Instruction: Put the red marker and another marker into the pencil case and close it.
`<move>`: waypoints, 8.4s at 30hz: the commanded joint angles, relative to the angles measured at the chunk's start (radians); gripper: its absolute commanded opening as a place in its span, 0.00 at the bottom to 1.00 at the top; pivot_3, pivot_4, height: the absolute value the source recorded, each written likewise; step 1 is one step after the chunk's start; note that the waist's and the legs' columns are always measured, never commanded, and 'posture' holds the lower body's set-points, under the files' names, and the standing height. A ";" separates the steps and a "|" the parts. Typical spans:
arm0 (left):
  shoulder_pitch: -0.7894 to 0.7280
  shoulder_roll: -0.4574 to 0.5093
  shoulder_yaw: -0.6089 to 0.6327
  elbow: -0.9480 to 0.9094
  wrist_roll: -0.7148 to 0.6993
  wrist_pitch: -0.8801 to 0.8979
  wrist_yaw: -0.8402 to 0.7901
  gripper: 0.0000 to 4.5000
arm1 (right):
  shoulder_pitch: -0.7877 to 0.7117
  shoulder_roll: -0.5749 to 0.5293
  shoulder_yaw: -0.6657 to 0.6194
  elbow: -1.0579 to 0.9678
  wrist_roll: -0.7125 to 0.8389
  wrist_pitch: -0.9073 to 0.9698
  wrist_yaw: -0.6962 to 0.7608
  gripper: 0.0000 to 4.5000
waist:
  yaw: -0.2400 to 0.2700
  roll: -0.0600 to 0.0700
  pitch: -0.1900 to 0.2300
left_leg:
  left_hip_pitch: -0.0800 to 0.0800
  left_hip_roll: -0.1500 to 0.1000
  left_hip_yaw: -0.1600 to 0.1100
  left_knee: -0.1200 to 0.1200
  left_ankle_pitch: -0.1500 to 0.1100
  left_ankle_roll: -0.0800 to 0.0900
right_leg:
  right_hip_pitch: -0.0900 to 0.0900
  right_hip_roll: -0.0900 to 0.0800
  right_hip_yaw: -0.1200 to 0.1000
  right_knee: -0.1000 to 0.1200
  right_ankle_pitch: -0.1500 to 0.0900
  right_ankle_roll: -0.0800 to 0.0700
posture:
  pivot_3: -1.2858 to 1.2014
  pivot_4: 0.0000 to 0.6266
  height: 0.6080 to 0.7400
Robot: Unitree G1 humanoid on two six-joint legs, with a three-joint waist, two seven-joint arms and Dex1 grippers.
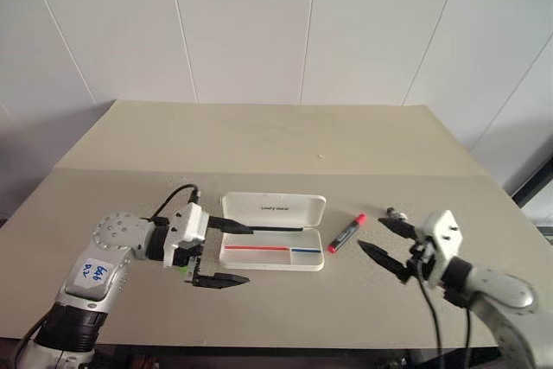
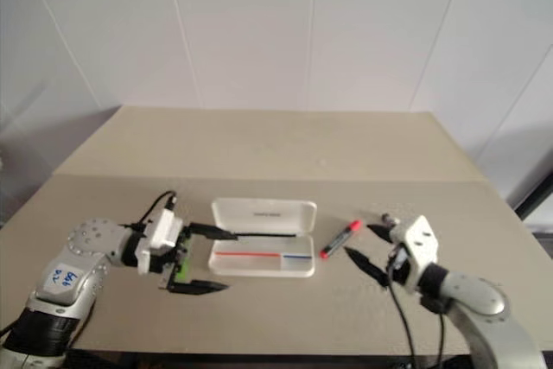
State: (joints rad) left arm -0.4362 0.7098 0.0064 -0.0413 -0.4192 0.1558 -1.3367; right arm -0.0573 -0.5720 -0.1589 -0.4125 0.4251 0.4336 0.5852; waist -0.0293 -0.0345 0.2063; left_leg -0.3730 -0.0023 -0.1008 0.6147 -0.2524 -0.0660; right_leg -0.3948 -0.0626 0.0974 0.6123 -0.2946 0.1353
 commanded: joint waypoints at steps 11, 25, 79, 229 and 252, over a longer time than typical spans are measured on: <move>-0.118 -0.015 0.056 0.267 -0.022 -0.183 -0.083 0.99 | -0.151 0.236 0.084 -0.048 -0.159 0.323 -0.442 1.00 | 0.001 0.000 0.000 | -0.002 0.000 -0.001 -0.002 0.000 0.000 | -0.002 -0.001 -0.001 0.000 0.002 0.003 | 0.52 0.24 1.00; -0.065 -0.012 0.092 0.188 -0.067 -0.159 -0.077 0.99 | -0.288 0.340 0.075 0.090 -0.208 0.465 -0.531 1.00 | -0.003 0.000 0.000 | -0.002 0.000 -0.001 -0.003 -0.001 0.000 | -0.003 0.000 -0.001 0.001 0.003 0.006 | 0.52 0.24 1.00; 0.002 0.020 0.136 0.106 -0.103 -0.111 -0.071 1.00 | -0.349 0.352 -0.036 0.076 -0.307 1.046 -0.628 0.86 | 0.033 -0.004 -0.005 | -0.003 0.000 -0.011 -0.006 -0.008 -0.002 | 0.000 -0.004 -0.013 -0.005 -0.007 -0.001 | 0.52 0.24 1.00; 0.077 -0.137 0.206 -0.306 0.119 0.828 1.090 0.24 | -0.290 -0.269 0.027 0.142 0.133 -0.012 0.644 1.00 | 0.002 0.007 0.003 | -0.014 -0.001 -0.009 0.014 -0.006 -0.004 | -0.011 0.000 -0.009 0.013 -0.002 0.004 | 0.52 0.24 1.00; -0.218 0.119 -0.026 -0.143 -0.114 0.351 0.053 0.24 | -0.195 -0.232 -0.080 0.108 0.218 -0.102 0.623 1.00 | -0.001 0.008 0.004 | -0.016 0.000 -0.008 0.012 -0.007 -0.003 | -0.013 0.000 -0.008 0.010 -0.002 0.004 | 0.52 0.24 1.00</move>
State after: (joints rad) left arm -0.6423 0.8133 0.0039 -0.1832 -0.5563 0.5279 -1.2560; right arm -0.2593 -0.8069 -0.2027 -0.2577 0.6191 0.3496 1.2223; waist -0.0307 -0.0265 0.2100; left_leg -0.3893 -0.0023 -0.1086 0.6275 -0.2595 -0.0693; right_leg -0.4076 -0.0622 0.0895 0.6232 -0.2968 0.1397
